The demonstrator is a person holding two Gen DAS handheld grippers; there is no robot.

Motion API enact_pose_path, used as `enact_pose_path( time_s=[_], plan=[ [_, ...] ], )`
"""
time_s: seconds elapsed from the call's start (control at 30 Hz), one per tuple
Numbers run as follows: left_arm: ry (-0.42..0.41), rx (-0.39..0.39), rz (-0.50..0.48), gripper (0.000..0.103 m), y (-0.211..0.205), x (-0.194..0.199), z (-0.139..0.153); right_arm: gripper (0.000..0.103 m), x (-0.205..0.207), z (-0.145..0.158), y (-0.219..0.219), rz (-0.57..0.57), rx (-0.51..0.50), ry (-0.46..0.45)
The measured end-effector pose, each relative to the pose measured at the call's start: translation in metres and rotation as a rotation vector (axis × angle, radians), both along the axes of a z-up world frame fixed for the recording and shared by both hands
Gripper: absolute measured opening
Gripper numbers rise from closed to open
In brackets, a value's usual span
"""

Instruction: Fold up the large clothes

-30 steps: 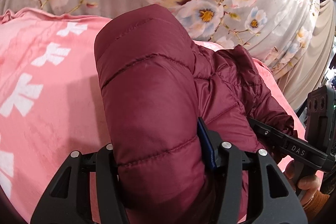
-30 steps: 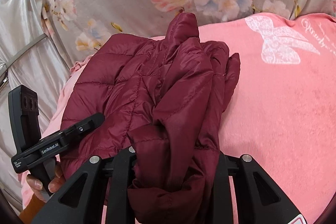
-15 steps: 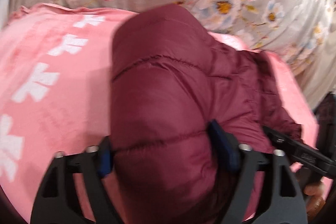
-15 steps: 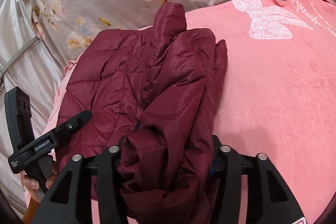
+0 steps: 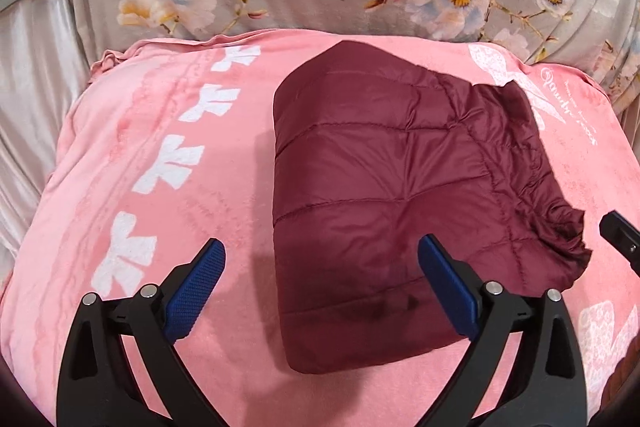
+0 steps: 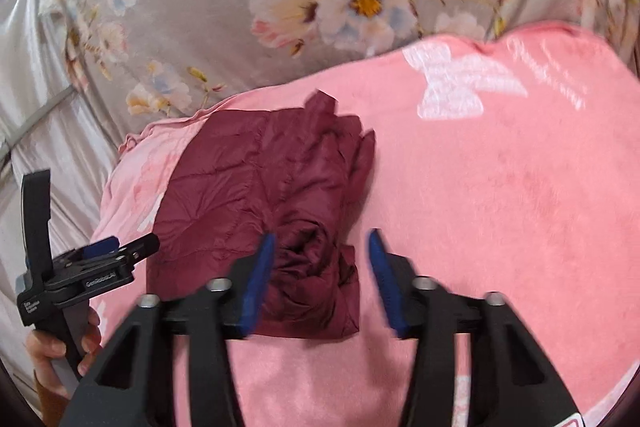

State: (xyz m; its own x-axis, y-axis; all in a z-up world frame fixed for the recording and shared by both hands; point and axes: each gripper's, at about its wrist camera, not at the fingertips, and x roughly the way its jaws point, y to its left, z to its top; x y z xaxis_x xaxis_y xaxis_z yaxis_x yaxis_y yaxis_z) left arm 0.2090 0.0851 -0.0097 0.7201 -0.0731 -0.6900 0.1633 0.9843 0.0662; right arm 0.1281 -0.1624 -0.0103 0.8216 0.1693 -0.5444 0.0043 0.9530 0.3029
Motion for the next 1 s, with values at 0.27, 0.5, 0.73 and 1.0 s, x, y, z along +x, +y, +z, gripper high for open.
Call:
enact_pose_path(
  time_s=[0.27,0.5,0.73,1.0],
  plan=[
    [0.025,0.030,0.029,0.097,-0.013,0.004,-0.012,0.020,0.028,-0.021,0.029,-0.023,-0.155,0.051],
    [0.064,0.012,0.042,0.098,-0.013,0.012,-0.036,0.020,0.041,-0.058,0.022,-0.025,-0.127,0.132],
    [0.084,-0.009,0.047,0.098,-0.015,0.013,-0.051,0.022,0.047,-0.081,0.025,-0.022,-0.114,0.176],
    [0.085,0.001,0.059,0.098,-0.019,0.014,-0.064,0.022,0.045,-0.088,0.034,-0.028,-0.163,0.161]
  ],
)
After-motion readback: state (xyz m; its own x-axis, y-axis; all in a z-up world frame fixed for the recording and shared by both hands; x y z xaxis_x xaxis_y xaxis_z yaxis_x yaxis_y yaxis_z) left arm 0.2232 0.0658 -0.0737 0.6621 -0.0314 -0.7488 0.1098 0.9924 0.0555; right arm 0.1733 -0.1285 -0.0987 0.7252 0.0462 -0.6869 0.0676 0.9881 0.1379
